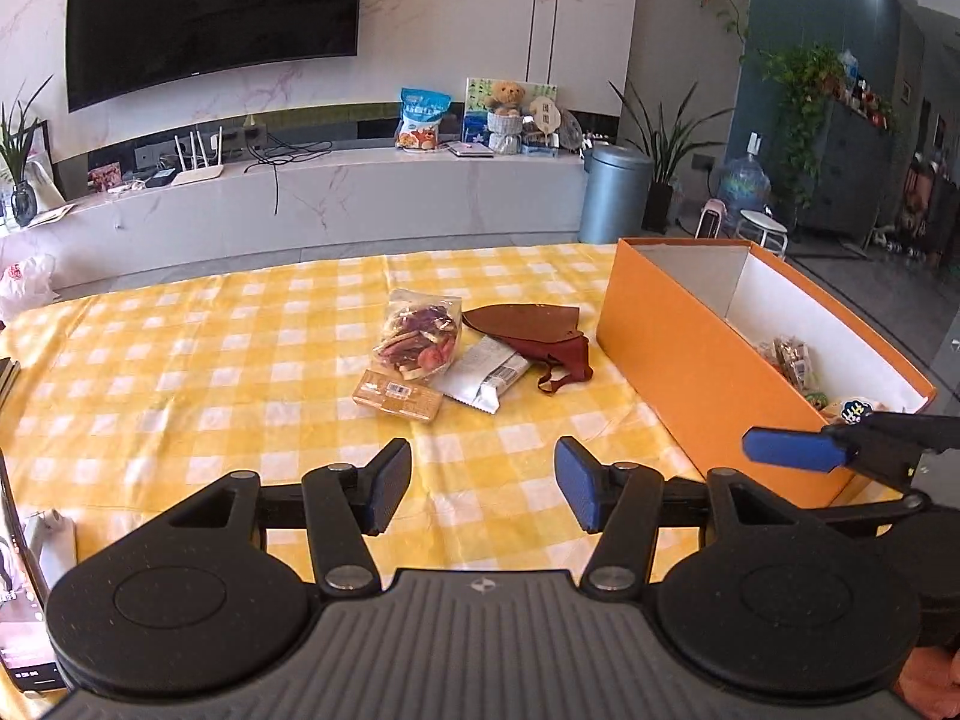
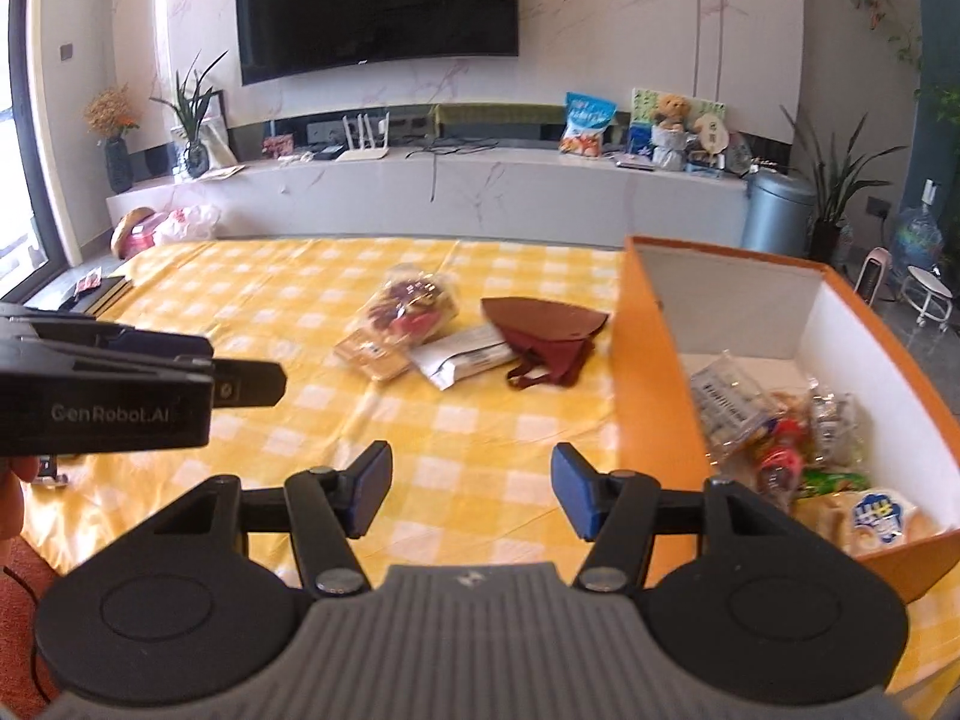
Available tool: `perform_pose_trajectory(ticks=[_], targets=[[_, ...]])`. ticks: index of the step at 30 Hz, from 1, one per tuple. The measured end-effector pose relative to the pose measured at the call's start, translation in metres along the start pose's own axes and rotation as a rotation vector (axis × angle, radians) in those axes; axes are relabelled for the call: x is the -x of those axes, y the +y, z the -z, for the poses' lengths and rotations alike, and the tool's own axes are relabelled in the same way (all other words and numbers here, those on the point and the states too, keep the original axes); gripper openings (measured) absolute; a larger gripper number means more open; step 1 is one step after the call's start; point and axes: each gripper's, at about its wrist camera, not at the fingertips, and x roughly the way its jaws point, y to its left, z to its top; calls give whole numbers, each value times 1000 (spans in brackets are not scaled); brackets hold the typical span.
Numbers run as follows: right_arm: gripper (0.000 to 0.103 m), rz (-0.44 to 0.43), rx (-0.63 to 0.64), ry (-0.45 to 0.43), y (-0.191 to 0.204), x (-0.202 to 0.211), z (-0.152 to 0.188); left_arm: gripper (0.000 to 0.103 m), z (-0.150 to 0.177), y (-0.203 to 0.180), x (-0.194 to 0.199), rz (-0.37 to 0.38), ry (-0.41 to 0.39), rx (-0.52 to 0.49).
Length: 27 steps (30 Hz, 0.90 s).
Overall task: Organize snacks
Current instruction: 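Withdraw both grippers from the box back over the remaining snacks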
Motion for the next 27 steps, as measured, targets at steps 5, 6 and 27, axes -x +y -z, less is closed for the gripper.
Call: perform_pose_trajectory(ticks=[5,6,27], targets=[[58,-4,23,21,7,-15,-1,78,10,17,-3,1,-6,39],[58,-1,24,26,7,-18,-2,81,11,20,-4,-1,-4,48],[69,66,33,81,-7,-104,-30,89,-21,51,-72,24,13,16]])
